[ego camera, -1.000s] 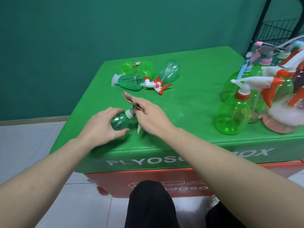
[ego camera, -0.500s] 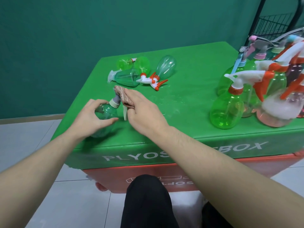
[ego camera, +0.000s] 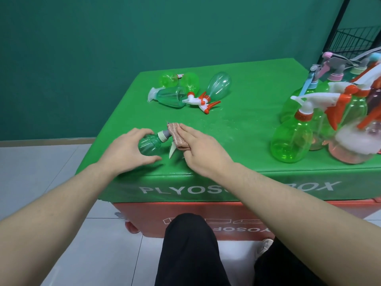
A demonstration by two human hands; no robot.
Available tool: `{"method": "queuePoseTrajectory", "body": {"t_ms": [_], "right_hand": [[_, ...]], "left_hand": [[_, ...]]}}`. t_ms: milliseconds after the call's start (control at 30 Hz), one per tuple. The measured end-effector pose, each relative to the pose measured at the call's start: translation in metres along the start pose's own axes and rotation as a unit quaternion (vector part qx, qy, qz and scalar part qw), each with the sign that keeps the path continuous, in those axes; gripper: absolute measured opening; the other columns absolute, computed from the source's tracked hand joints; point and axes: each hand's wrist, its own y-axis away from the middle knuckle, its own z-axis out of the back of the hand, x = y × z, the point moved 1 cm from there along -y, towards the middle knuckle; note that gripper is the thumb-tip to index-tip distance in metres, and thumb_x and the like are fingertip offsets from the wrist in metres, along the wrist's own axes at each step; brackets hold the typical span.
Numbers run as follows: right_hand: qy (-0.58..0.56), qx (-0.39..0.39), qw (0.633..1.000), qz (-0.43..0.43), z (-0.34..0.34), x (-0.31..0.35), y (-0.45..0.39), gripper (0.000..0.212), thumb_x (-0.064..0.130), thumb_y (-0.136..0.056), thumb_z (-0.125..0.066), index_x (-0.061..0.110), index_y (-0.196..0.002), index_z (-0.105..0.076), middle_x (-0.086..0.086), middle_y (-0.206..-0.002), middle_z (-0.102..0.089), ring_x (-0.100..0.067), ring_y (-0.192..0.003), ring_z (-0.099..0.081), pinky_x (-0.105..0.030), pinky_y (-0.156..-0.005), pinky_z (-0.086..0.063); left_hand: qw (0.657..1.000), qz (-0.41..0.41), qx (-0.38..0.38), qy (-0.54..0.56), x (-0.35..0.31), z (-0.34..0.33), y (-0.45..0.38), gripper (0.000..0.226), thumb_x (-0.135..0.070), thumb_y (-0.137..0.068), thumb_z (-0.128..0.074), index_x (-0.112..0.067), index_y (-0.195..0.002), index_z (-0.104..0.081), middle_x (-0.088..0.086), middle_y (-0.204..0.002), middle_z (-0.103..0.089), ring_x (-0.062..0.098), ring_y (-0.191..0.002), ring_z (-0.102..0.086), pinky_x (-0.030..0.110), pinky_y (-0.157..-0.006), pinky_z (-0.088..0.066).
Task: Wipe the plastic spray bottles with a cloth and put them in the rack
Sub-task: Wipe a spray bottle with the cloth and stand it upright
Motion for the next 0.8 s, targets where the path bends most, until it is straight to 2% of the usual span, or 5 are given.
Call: {"method": "queuePoseTrajectory", "body": {"t_ms": [67,200,433,600,800], "right_hand": [[0.081,0.031,0.996,0.005,-0.002,-0.005,-0.002,0.069,0.024,-0.101,-0.04,0.022,-0.163,-0.012,0.009,-0.17,-0.007,-0.017,-0.156,-0.013,-0.049,-0.126,-0.017],[0.175,0.043,0.984,0.017,-0.005,-0.003,-0.014,0.067,0.032,-0.104,-0.034,0.024,-0.163,-0.003,0.01,-0.17,0.002,-0.017,-0.157,0.001,-0.054,-0.126,-0.004],[0.173,0.022,0.984,0.032,-0.019,0.014,-0.051,0.066,0.033,-0.103,-0.032,0.02,-0.163,-0.009,0.005,-0.171,-0.005,-0.021,-0.157,0.003,-0.052,-0.126,0.003],[0.183,0.014,0.982,0.037,-0.023,0.011,-0.039,0.067,0.034,-0.103,-0.032,0.018,-0.163,-0.005,0.002,-0.171,-0.003,-0.018,-0.157,0.004,-0.05,-0.127,0.003],[0.202,0.015,0.979,0.029,-0.028,0.009,-0.017,0.068,0.033,-0.104,-0.03,0.013,-0.163,-0.003,-0.004,-0.171,0.001,-0.019,-0.157,0.007,-0.045,-0.127,0.005]], "left_hand": [[1.0,-0.011,0.02,-0.016,-0.001,0.001,-0.002,0.092,-0.068,-0.064,-0.083,-0.035,-0.142,-0.047,-0.007,-0.136,-0.056,0.02,-0.123,-0.055,0.04,-0.102,-0.047],[0.999,-0.025,0.003,-0.021,0.003,-0.005,-0.007,0.08,-0.057,-0.072,-0.083,-0.036,-0.141,-0.049,-0.008,-0.135,-0.059,0.019,-0.12,-0.057,0.037,-0.097,-0.048],[0.998,-0.053,-0.02,-0.024,0.007,-0.01,-0.006,0.081,-0.054,-0.075,-0.082,-0.028,-0.145,-0.051,-0.004,-0.134,-0.061,0.025,-0.119,-0.059,0.039,-0.098,-0.048],[0.999,-0.04,-0.026,-0.002,0.009,-0.01,-0.009,0.076,-0.053,-0.074,-0.083,-0.033,-0.141,-0.053,-0.009,-0.132,-0.061,0.02,-0.117,-0.059,0.035,-0.096,-0.047],[0.999,0.02,-0.007,0.041,0.007,-0.007,-0.02,0.071,-0.053,-0.071,-0.085,-0.039,-0.134,-0.056,-0.015,-0.123,-0.062,0.014,-0.088,-0.062,0.028,-0.076,-0.046]]}}
